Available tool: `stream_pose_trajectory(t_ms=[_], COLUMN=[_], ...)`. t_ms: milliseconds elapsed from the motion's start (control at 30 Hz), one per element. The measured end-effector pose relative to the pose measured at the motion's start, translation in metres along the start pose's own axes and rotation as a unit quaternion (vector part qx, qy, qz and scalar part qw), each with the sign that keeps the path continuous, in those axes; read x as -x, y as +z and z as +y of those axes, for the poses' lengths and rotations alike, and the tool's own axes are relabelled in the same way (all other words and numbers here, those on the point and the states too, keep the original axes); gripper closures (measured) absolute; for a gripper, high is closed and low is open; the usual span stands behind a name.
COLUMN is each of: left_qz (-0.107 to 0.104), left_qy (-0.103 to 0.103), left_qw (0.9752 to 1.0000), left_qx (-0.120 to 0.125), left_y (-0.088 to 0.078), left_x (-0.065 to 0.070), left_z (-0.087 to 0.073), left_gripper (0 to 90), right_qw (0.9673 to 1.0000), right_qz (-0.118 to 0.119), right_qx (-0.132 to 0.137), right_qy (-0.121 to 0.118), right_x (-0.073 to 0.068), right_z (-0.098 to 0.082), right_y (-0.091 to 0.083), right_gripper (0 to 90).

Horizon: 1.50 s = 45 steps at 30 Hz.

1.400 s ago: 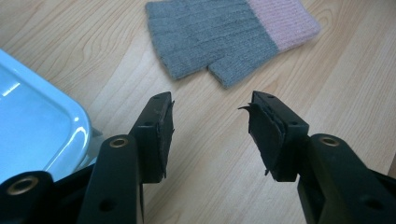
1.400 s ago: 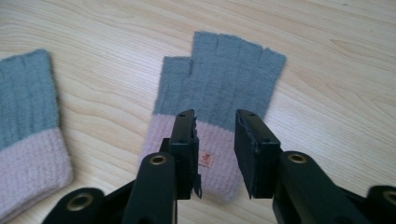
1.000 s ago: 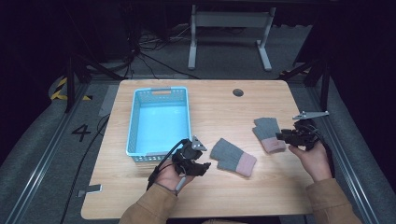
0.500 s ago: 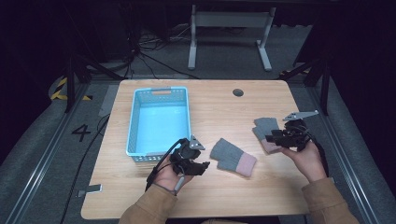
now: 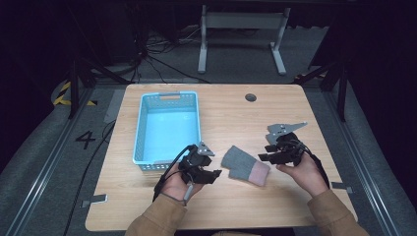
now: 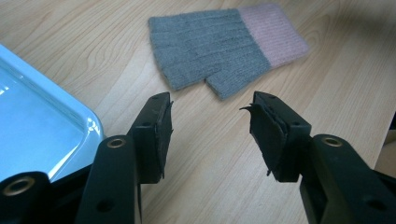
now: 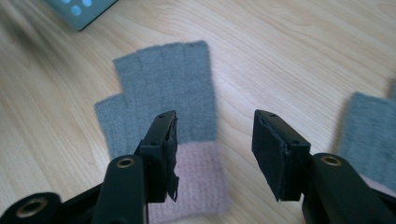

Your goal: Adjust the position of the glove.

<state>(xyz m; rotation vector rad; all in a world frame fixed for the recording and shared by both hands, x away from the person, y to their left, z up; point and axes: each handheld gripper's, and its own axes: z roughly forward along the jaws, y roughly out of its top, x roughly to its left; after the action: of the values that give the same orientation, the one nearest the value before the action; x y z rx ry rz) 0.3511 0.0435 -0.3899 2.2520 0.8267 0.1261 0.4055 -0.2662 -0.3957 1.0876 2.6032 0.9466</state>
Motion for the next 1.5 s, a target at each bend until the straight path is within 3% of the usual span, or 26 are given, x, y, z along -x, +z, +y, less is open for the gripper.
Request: stream_pose_trajectory(t_ms=[167,400,600,867,1133,1500], left_qz=[-0.001,-0.004,-0.006,-0.008,-0.005,-0.006], left_qy=[-0.001,0.005,0.008,0.011,0.017,0.018], left_qw=[1.0,1.0,0.9999,0.9999,0.9998,0.9998], left_qx=[0.002,-0.001,0.0,0.0,-0.006,-0.006], left_y=[-0.001,-0.001,-0.001,-0.002,0.0,0.0], left_x=[-0.001,0.0,0.0,-0.001,0.0,0.0], left_z=[0.0,0.0,0.002,0.004,0.005,0.006], left_gripper=[52.0,56.0,56.2,55.9,54.6,54.6], right_qw=[0.9998,0.9963,0.9904,0.9804,0.9735,0.9748], right_qz=[0.013,0.062,0.086,0.118,0.12,0.102], right_qx=[-0.008,-0.038,-0.067,-0.108,-0.146,-0.156], right_qy=[-0.009,-0.046,-0.086,-0.115,-0.129,-0.122], right_x=[-0.008,-0.032,-0.054,-0.066,-0.07,-0.062], right_z=[0.001,0.003,0.001,-0.005,-0.011,-0.014], right_y=[0.008,0.016,0.021,0.028,0.036,0.038], right_gripper=[49.8,80.6,88.6,89.2,89.2,89.3])
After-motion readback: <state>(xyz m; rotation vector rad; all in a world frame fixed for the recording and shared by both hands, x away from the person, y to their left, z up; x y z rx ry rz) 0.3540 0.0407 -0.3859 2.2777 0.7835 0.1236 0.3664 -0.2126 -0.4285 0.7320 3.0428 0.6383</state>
